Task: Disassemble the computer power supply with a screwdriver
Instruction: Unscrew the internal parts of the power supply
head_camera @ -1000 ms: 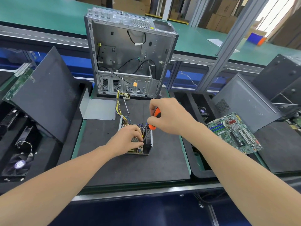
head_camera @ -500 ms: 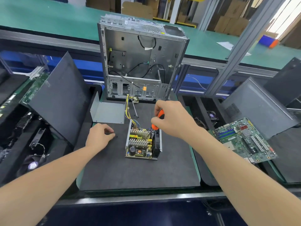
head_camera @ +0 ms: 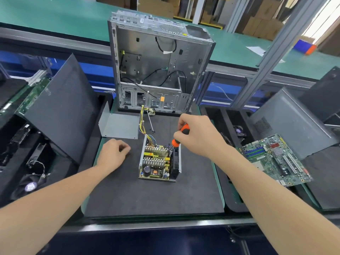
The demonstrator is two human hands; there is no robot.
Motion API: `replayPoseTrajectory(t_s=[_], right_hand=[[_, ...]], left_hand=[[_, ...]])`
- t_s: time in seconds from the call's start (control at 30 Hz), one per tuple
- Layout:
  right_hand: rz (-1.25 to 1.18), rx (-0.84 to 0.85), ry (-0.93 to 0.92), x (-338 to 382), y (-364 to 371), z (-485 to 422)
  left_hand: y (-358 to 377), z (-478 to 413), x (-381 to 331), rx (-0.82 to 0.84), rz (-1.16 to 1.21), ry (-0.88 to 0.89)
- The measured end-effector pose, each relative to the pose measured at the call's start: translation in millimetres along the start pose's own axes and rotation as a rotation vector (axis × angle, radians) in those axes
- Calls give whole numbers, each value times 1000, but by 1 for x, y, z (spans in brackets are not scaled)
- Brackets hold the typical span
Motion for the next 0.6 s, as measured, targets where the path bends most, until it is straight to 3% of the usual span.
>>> replayPoseTrajectory(t_s=[0.07, 0.17, 0.23, 0.37, 0.6], right_hand=[[-16, -12, 23, -4, -3, 1], [-20, -22, 49, -9, -6, 3], [-23, -15, 69, -13, -9, 5], [-33, -16, 115, -27, -17, 11], [-82, 25, 199, -47, -26, 22]], left_hand=[[-1, -2, -20, 1, 129, -60], [13, -5, -55, 215, 340, -177], [25, -6, -70, 291, 287, -189], [31, -11, -80, 289, 138, -174], [36, -21, -97, 518, 274, -192]])
Point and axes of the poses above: each hand's wrist, its own z-axis away from the middle knuckle, its own y-axis out of the palm, x = y × z, the point moved 4 cm from there along -z, towards the middle knuckle, and after that the axes turned 1 degree about -y, right-handed, at the moved point
